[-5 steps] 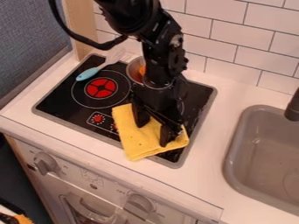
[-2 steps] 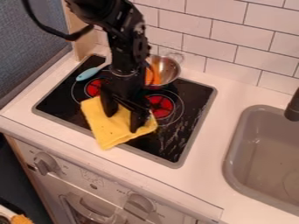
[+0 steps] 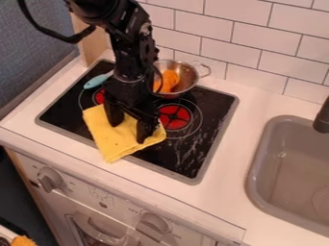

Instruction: Move the yellow cloth to the lower left of the burner

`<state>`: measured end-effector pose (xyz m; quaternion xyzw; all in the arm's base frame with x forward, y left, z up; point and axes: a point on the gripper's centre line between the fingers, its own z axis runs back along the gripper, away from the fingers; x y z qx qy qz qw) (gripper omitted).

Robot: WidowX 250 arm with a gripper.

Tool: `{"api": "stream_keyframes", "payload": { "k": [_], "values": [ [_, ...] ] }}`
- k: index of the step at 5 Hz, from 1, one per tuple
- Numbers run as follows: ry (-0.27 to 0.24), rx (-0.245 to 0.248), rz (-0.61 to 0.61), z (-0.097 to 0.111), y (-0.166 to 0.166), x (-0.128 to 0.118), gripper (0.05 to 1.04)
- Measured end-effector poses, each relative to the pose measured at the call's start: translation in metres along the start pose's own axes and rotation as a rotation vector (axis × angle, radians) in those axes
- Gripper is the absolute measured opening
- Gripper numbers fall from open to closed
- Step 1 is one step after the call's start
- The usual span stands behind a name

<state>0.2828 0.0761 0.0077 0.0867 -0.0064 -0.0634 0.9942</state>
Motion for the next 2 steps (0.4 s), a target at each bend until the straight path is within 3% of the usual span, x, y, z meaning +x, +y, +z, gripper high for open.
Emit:
{"api": "stream_keyframes", "payload": {
  "k": [1, 2],
  "values": [
    [-0.012, 0.002, 0.000, 0.0021, 0.0003, -0.0008, 1.001],
    [0.010, 0.013, -0.017, 0.0076, 0.0022, -0.0069, 1.001]
  ]
}}
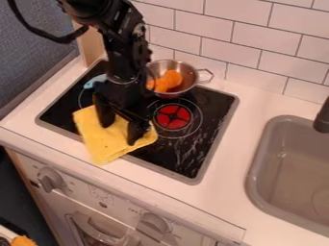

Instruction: Move the yellow cloth to the lower left of the burner

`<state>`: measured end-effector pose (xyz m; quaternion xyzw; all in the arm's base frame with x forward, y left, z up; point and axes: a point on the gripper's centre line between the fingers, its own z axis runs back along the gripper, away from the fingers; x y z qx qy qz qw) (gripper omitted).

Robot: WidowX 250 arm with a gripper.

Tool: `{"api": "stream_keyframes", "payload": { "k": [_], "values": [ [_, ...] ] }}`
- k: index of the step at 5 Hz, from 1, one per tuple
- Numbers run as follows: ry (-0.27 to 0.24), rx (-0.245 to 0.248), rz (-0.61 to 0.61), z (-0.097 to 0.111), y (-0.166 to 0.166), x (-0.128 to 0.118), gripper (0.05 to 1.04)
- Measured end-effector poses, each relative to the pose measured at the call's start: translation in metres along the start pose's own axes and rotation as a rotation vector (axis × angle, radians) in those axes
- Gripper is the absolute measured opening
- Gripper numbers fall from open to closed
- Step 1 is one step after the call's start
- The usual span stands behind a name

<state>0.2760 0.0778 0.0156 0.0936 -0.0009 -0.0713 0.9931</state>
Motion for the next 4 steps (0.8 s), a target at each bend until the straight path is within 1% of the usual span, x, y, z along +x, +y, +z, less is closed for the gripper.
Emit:
{"api": "stream_keyframes", "payload": {
  "k": [1, 2, 3, 4],
  "values": [
    [-0.058, 0.092, -0.025, 0.041, 0.001, 0.004, 0.999],
    [-0.144, 0.117, -0.050, 0.071, -0.004, 0.007, 0.999],
    [-0.172, 0.114, -0.046, 0.080, -0.006, 0.002, 0.999],
    [-0.172, 0.115, -0.047, 0.080, -0.006, 0.002, 0.999]
  ]
}}
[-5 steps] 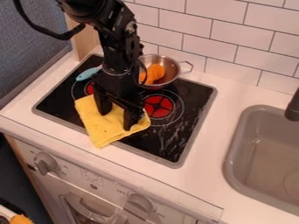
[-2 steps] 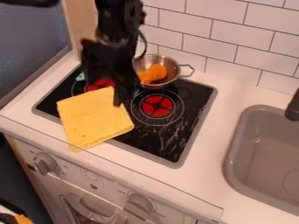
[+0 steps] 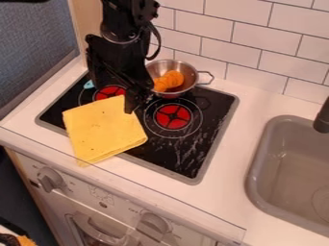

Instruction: Move the yellow cloth to the lower left of the burner

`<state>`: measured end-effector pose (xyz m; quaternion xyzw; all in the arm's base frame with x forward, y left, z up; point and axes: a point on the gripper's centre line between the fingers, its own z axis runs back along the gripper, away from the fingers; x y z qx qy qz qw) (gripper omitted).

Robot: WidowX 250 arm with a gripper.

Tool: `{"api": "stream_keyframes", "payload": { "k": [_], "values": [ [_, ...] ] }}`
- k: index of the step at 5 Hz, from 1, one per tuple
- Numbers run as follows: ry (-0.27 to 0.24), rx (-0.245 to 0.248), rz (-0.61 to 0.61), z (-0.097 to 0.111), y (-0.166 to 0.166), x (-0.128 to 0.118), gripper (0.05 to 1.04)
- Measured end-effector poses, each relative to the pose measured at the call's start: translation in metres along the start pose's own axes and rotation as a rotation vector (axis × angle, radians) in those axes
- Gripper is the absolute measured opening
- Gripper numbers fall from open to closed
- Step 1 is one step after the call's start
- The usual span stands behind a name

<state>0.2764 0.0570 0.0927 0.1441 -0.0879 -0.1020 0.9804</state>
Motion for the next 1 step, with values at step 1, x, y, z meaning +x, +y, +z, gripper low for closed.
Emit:
{"api": "stream_keyframes", "payload": {
  "k": [1],
  "values": [
    [0.000, 0.001, -0.001, 0.0000, 0.0002, 0.0000, 0.999]
  ]
}}
